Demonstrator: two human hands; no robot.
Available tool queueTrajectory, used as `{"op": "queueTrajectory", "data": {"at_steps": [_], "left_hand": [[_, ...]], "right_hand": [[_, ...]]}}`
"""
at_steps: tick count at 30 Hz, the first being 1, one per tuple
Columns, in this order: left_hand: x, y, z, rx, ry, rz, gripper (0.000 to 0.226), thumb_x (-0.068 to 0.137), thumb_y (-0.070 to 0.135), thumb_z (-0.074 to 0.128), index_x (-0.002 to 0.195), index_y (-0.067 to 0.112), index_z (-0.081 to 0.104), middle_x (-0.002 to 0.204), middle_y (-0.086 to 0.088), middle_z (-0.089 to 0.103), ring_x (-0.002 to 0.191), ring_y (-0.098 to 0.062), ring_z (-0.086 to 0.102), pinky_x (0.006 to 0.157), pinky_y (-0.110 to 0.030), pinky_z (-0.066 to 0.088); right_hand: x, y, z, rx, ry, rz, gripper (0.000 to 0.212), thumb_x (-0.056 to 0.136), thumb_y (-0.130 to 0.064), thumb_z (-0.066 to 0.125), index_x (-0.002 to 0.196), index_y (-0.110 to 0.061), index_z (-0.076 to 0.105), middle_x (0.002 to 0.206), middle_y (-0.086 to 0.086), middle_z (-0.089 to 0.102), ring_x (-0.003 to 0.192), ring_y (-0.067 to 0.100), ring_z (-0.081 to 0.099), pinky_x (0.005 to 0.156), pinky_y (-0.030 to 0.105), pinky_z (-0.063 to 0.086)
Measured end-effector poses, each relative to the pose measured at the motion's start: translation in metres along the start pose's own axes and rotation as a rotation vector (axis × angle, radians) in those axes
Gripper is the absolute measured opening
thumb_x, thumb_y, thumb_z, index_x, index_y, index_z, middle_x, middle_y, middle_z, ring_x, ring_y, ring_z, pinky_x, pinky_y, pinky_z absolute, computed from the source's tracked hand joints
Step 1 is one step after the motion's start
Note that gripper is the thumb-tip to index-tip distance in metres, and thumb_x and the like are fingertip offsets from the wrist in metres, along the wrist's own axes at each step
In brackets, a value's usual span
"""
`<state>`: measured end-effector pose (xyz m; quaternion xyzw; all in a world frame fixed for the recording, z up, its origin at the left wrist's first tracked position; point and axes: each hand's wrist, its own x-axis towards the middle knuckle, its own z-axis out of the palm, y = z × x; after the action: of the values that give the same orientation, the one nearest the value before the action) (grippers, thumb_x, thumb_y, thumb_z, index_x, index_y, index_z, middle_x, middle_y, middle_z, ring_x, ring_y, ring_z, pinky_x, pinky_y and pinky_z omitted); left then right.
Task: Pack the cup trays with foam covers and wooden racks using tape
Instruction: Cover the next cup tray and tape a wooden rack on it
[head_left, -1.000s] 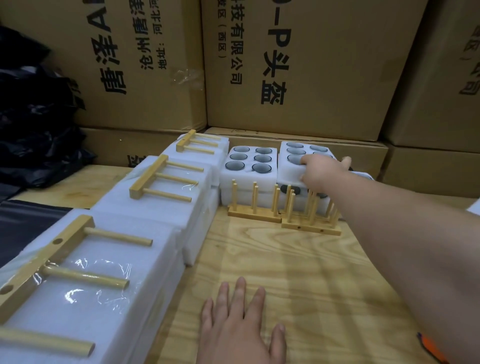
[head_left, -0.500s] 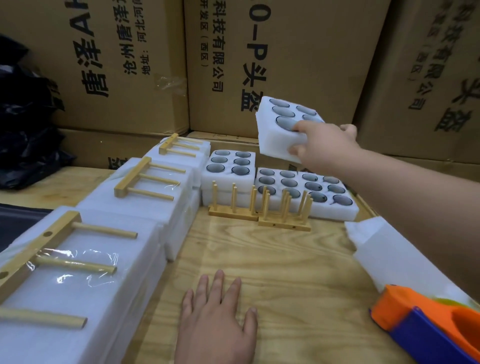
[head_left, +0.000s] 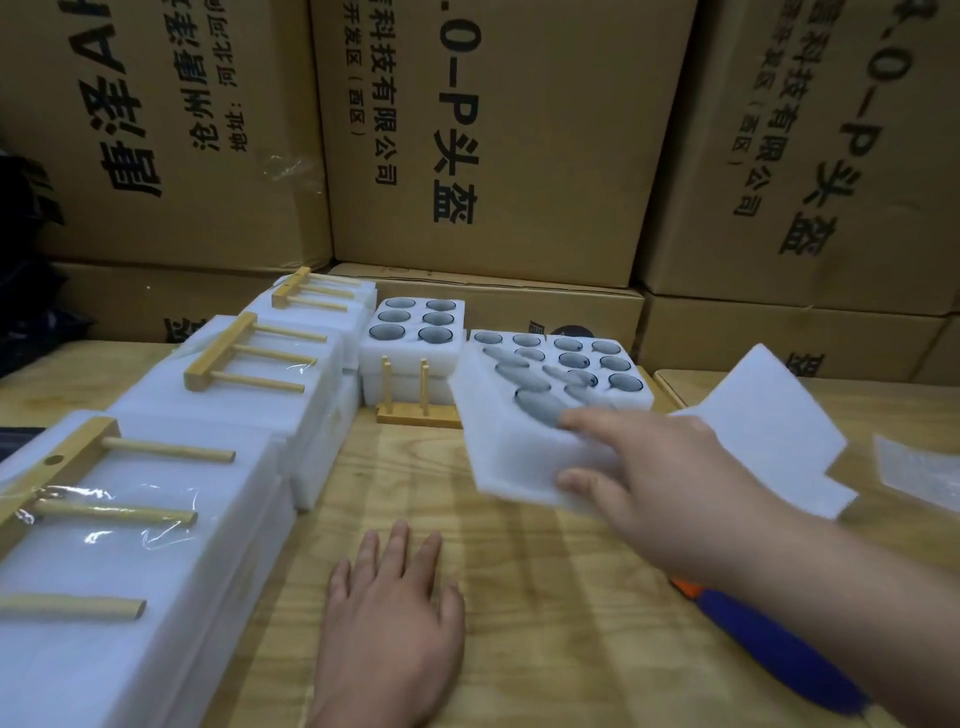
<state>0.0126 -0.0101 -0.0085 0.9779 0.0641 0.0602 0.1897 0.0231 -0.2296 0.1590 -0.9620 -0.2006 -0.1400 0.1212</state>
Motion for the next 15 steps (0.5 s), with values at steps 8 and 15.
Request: {"op": "queueTrajectory", "data": {"at_steps": [8, 15], "left_hand": [[-0.003, 0.002, -0.005, -0.002, -0.011, -0.024, 0.058, 0.099, 0.047, 0.020, 0.157, 0.045, 0.020, 0.168, 0.015, 0.004, 0.156, -0.012, -0.001, 0.126, -0.039, 0.002], [-0.007, -0.003, -0.009, -0.095, 0.007, -0.022, 0.055, 0.102, 0.046, 0.015, 0.155, 0.044, 0.029, 0.166, 0.019, 0.015, 0.155, -0.007, 0.004, 0.125, -0.035, 0.002]], "right_hand": [[-0.060, -0.008, 0.049, -0.183, -0.116, -0.032, 0.036, 0.081, -0.053, 0.055, 0.116, -0.045, 0.055, 0.094, -0.010, 0.057, 0.099, 0.015, 0.061, 0.093, 0.041, 0.038], [-0.080, -0.015, 0.079, -0.288, -0.110, -0.094, 0.048, 0.034, -0.063, 0.085, 0.076, -0.044, 0.069, 0.054, -0.006, 0.052, 0.052, 0.013, 0.060, 0.057, 0.035, 0.055]]}}
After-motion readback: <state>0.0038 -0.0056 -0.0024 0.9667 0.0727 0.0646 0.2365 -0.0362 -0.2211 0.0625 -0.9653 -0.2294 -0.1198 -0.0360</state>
